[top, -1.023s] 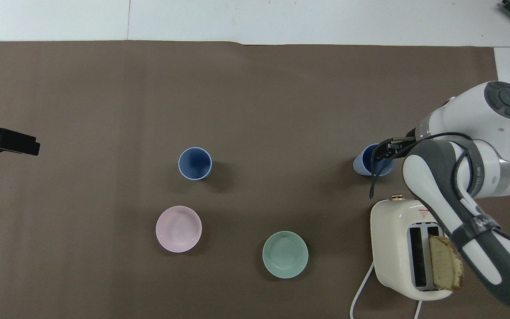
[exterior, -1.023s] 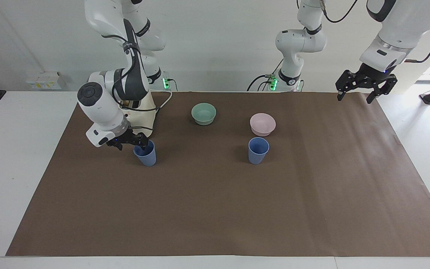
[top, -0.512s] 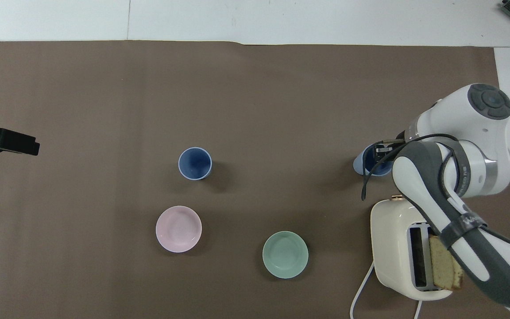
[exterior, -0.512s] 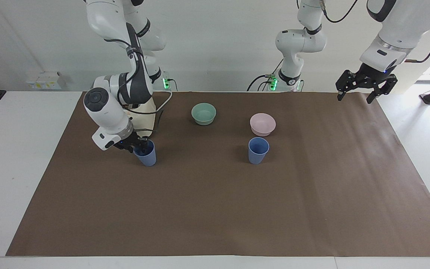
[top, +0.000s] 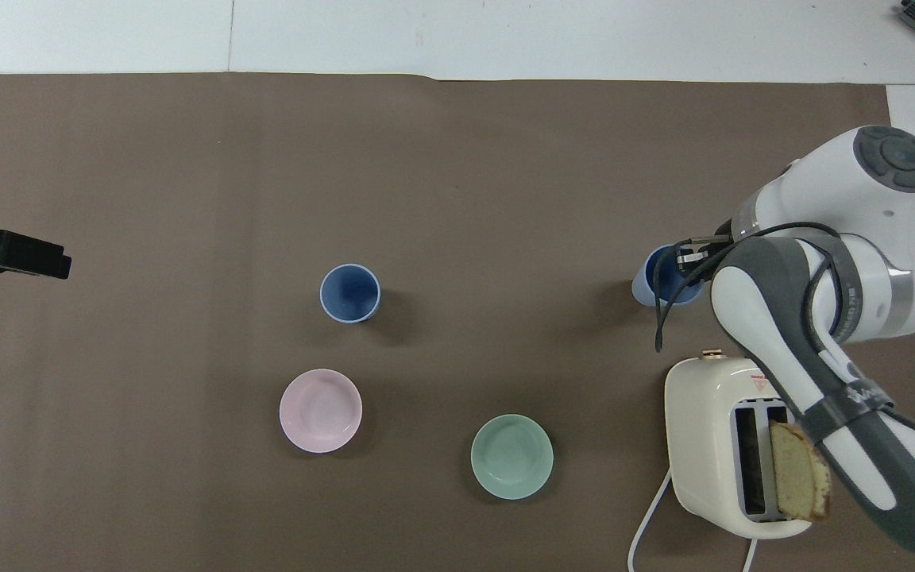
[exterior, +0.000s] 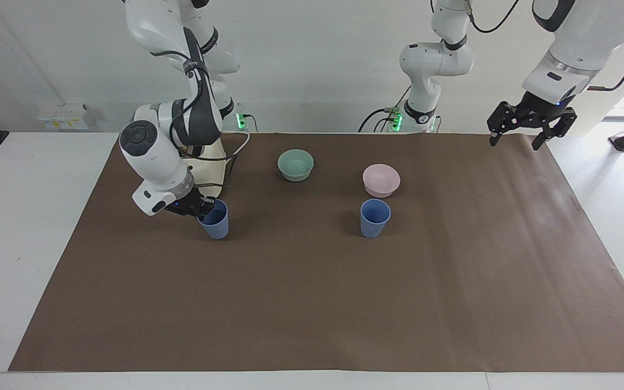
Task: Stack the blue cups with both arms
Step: 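Lift the grasped blue cup off the table with the right gripper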
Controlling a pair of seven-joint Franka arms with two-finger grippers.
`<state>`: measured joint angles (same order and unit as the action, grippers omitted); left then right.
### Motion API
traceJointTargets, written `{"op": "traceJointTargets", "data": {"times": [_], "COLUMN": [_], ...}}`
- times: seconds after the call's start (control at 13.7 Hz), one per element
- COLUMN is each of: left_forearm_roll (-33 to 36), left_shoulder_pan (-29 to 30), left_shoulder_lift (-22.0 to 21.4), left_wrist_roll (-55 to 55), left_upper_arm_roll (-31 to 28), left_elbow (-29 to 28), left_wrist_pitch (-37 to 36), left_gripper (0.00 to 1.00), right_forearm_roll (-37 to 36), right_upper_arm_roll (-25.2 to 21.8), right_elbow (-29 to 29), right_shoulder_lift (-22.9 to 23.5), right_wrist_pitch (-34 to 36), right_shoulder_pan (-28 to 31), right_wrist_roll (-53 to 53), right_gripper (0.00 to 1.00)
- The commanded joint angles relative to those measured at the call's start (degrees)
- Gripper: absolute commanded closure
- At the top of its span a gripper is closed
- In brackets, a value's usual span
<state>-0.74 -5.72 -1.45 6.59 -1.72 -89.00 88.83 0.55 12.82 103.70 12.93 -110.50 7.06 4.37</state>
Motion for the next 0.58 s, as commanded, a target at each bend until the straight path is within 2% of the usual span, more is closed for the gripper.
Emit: {"op": "traceJointTargets", "data": {"times": [0.0,0.22,0.37,0.51], "left_forearm_roll": [0.56,0.56,0.56,0.56], "left_shoulder_pan": [0.36,0.36,0.36,0.36], "left_shoulder_lift": [-0.31,-0.31,-0.31,-0.31], "left_wrist_roll": [0.18,0.18,0.35,0.26], "left_upper_arm_roll": [0.22,0.22,0.22,0.22], "left_elbow": [0.58,0.58,0.58,0.49], "left_wrist_pitch": [-1.11,-1.02,-1.2,-1.37], "left_gripper": [0.0,0.0,0.0,0.0], "right_forearm_roll": [2.0,2.71,1.39,0.86], "right_upper_arm_roll": [2.73,3.97,3.97,3.97], "right_elbow": [-7.61,-12.46,-15.45,-17.04], "right_shoulder_lift": [-0.36,-0.27,-0.01,0.69], "right_wrist_pitch": [5.63,6.61,9.23,9.34], "right_shoulder_pan": [0.32,-1.34,-4.75,-8.01], "right_wrist_roll": [0.55,3.18,4.06,9.22], "right_gripper": [1.0,1.0,1.0,1.0]}}
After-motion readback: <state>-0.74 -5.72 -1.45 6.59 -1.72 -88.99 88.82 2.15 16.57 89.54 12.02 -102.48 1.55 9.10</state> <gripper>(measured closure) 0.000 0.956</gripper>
